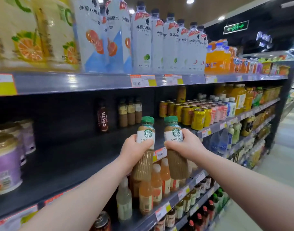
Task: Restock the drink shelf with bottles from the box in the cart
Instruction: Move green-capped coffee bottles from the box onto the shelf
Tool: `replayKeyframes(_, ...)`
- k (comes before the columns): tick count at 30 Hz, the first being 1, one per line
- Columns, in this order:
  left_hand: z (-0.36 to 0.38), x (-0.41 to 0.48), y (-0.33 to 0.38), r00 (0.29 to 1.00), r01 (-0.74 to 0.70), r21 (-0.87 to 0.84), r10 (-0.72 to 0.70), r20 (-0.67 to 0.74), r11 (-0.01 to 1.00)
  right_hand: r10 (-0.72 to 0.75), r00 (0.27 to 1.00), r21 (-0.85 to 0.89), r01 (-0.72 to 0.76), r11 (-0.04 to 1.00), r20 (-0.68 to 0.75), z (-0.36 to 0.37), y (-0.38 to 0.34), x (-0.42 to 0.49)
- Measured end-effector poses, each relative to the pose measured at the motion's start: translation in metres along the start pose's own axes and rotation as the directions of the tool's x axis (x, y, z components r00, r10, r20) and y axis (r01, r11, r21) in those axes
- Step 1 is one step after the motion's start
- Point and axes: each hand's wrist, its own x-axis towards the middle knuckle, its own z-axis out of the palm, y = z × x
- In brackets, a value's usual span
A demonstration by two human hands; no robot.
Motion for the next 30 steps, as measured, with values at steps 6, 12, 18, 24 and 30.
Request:
replayKeyframes(6,-0.018,0.047,-0.003,0.991,-0.012,0.012,0.013,-0.133,1.000,-0.071,0.996,0.022,0.070,0.997,0.050,0.022,-0.005,0.089)
replayKeyframes(12,-0.020,0.096,-0.010,0.943,0.020,0.072,0.005,-0.332,0.997,-0.170,0.980,0.015,0.170,0.985,0.102,0.052,0.005,0.185)
replayKeyframes(18,-0.005,0.139,-0.017,0.893,0.063,0.122,-0.001,-0.450,0.990,-0.241,0.956,0.010,0.243,0.970,0.166,0.082,0.013,0.266)
replayKeyframes(24,0.017,0.169,-0.027,0.841,0.013,0.111,0.049,-0.539,0.994,-0.360,0.906,0.142,0.335,0.931,0.221,0.107,0.022,0.314)
replayKeyframes(30,0.021,0.196,-0.035,0.822,0.017,0.147,0.069,-0.565,0.989,-0.320,0.913,0.267,0.252,0.930,0.254,0.131,0.021,0.341)
